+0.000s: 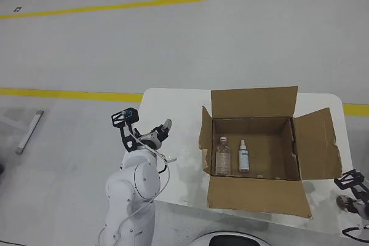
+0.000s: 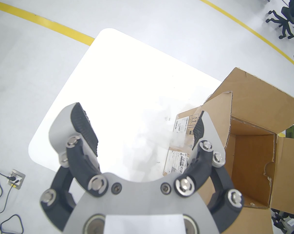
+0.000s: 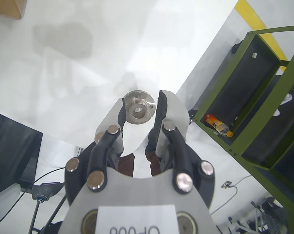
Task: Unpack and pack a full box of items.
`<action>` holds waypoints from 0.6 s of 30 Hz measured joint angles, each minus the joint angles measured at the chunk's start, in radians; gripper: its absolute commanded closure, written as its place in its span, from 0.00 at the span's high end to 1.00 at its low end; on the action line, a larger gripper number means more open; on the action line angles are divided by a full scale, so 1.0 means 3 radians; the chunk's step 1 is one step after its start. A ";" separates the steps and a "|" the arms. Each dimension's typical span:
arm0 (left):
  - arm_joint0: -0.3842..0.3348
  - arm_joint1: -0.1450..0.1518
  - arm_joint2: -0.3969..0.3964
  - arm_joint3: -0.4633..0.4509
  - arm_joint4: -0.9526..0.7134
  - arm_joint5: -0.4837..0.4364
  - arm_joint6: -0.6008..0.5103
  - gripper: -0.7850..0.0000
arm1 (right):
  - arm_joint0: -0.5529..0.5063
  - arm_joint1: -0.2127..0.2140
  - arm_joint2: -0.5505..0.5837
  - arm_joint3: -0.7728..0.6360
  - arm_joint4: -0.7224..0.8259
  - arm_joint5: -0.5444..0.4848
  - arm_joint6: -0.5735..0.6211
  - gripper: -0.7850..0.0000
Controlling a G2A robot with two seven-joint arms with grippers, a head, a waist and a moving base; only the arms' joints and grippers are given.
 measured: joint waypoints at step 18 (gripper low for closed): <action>0.0000 0.0000 0.0000 0.0000 0.0000 0.0000 0.0000 1.00 | 0.0024 0.0034 -0.0110 0.0136 -0.0198 -0.0035 0.0030 0.37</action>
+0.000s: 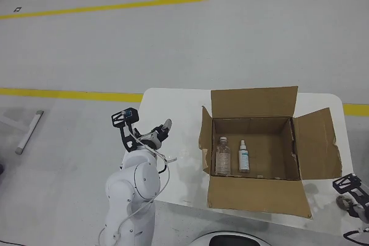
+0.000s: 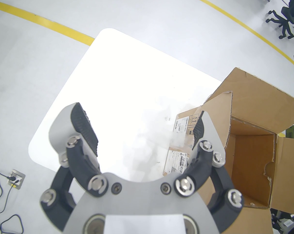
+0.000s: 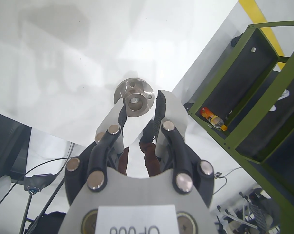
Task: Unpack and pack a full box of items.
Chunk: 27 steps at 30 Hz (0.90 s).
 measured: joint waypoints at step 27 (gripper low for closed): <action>0.0000 0.0000 0.0000 0.0000 0.0000 0.0000 0.0000 1.00 | 0.0177 0.0043 -0.0116 0.0251 0.0087 -0.0001 0.0067 0.38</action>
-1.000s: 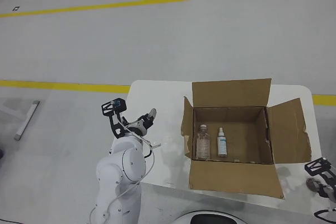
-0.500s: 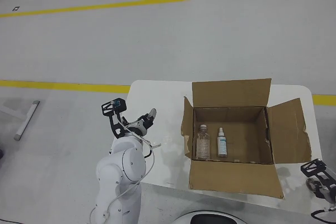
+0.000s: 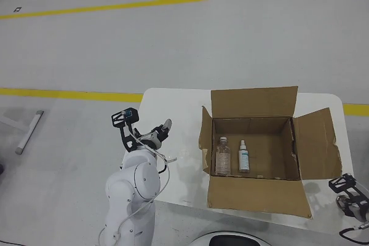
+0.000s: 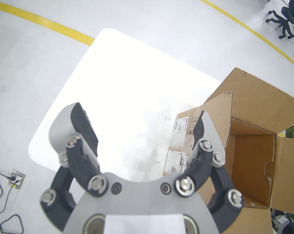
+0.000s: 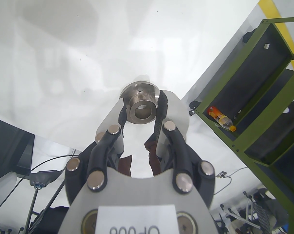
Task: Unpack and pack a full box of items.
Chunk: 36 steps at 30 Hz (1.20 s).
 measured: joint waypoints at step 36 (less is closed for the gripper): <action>0.0000 0.0000 0.0000 0.0000 0.0000 0.0000 0.0000 1.00 | -0.0066 0.0052 0.0103 -0.0050 0.0358 -0.0009 -0.0032 0.00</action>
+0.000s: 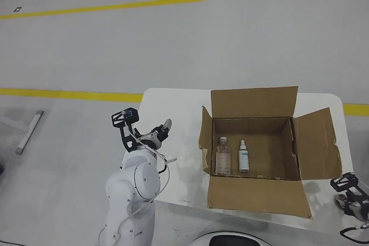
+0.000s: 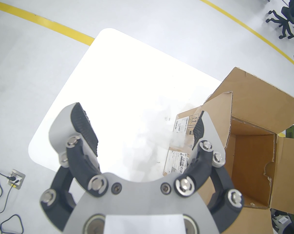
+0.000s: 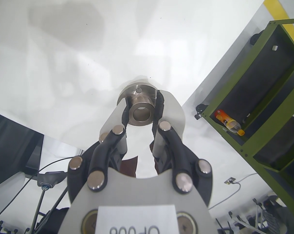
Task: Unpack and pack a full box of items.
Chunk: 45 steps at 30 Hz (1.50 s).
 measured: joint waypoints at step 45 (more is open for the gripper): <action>0.0000 0.0000 0.0000 0.0000 0.0000 0.0000 0.0000 1.00 | -0.0757 -0.0036 0.1536 -0.1376 0.3747 -0.0035 -0.0194 0.00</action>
